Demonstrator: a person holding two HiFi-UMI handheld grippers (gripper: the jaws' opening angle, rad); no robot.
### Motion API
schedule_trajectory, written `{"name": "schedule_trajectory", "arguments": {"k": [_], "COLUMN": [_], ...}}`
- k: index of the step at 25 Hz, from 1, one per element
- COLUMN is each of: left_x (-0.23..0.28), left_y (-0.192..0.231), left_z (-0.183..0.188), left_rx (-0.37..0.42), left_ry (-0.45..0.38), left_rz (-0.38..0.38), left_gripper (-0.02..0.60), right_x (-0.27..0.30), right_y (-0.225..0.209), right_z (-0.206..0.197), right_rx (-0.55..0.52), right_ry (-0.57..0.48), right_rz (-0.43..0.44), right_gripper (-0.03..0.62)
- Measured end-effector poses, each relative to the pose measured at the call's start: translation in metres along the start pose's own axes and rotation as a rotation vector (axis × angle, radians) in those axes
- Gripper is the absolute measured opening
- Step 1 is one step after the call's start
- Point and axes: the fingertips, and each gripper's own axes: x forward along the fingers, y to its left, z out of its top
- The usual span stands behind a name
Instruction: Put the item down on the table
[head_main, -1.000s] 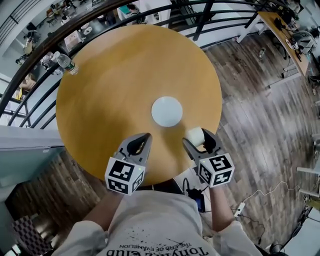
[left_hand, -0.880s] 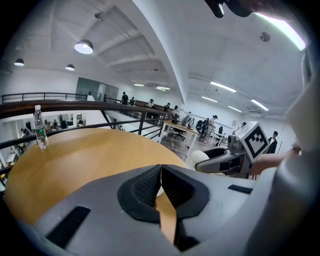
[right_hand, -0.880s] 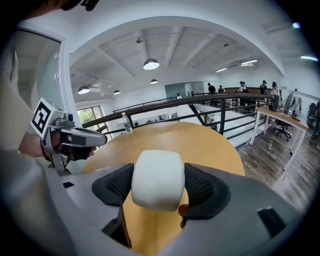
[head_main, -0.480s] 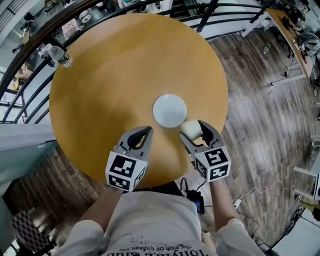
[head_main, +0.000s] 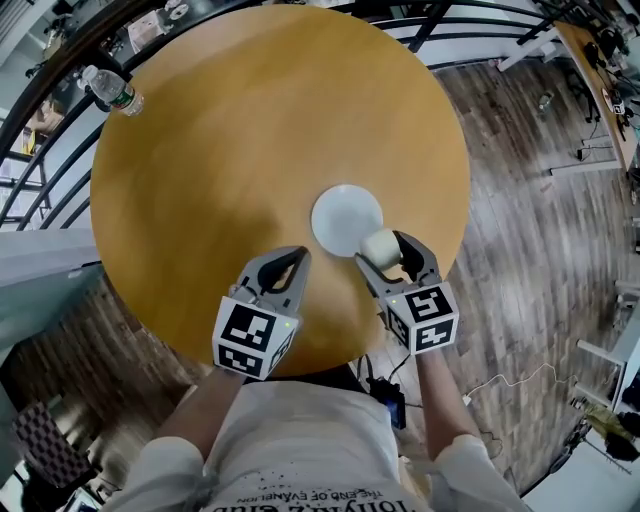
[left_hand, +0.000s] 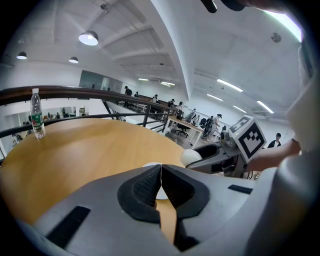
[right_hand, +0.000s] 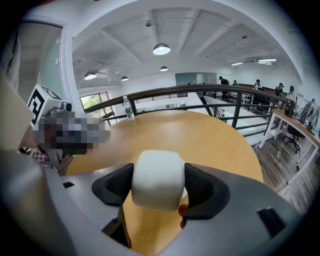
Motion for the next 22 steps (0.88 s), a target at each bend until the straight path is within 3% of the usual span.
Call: {"name": "schedule_trajectory", "arguments": {"k": [22], "left_x": [0.023], "left_y": [0.019], "left_z": [-0.01], "left_rx": [-0.047], "left_ry": [0.034], "left_rz": [0.004], "left_gripper": [0.023], "right_x": [0.078], "right_y": [-0.012], "right_z": [-0.025], "right_rx": [-0.05], "right_ry": [0.109], "right_rz": [0.034], "right_gripper": [0.316]}}
